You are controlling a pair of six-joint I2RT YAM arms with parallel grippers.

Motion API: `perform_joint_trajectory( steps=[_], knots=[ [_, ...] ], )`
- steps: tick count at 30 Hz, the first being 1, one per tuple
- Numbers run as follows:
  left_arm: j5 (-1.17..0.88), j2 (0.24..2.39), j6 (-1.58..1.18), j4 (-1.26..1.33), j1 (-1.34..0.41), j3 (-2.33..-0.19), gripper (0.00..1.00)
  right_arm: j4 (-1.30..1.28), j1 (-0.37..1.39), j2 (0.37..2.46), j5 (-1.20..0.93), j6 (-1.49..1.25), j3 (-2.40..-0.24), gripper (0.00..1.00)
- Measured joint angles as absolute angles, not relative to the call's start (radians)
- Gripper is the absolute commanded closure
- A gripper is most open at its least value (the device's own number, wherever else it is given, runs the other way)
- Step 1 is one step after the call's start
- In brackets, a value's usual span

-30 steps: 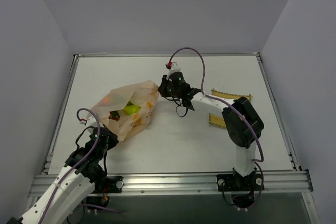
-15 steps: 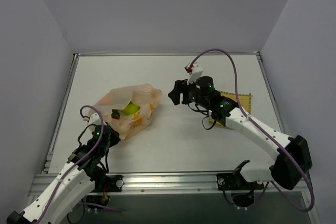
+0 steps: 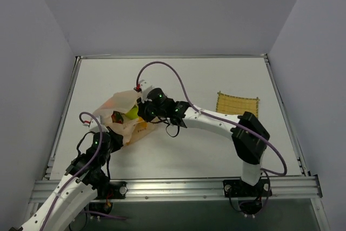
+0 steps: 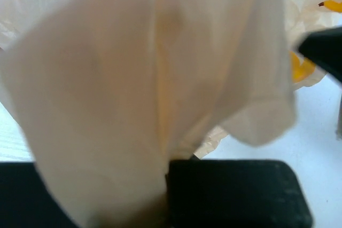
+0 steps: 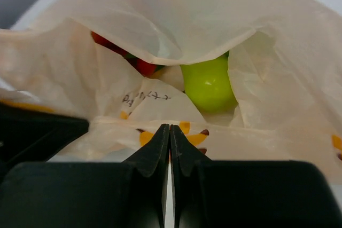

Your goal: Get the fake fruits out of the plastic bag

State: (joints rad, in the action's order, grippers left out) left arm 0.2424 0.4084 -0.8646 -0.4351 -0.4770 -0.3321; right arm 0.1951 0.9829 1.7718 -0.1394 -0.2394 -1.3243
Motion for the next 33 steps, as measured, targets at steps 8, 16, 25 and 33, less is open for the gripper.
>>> perform_joint_trajectory(
  steps=[8,16,25,33],
  knots=[
    [0.217,0.389,-0.863,-0.438,-0.478,-0.312,0.97,0.172,0.966,2.104,-0.103,-0.212,-1.57,1.0],
    [0.183,0.356,-0.864,-0.439,-0.483,-0.247,0.98,0.202,0.835,2.339,-0.052,-0.228,-1.958,1.0],
    [0.162,0.359,-0.859,-0.412,-0.485,-0.231,0.98,0.216,0.778,2.223,-0.062,-0.229,-1.757,0.63],
    [0.166,0.381,-0.844,-0.371,-0.485,-0.231,0.98,0.183,0.899,1.895,-0.1,-0.185,-1.475,0.59]
  ],
)
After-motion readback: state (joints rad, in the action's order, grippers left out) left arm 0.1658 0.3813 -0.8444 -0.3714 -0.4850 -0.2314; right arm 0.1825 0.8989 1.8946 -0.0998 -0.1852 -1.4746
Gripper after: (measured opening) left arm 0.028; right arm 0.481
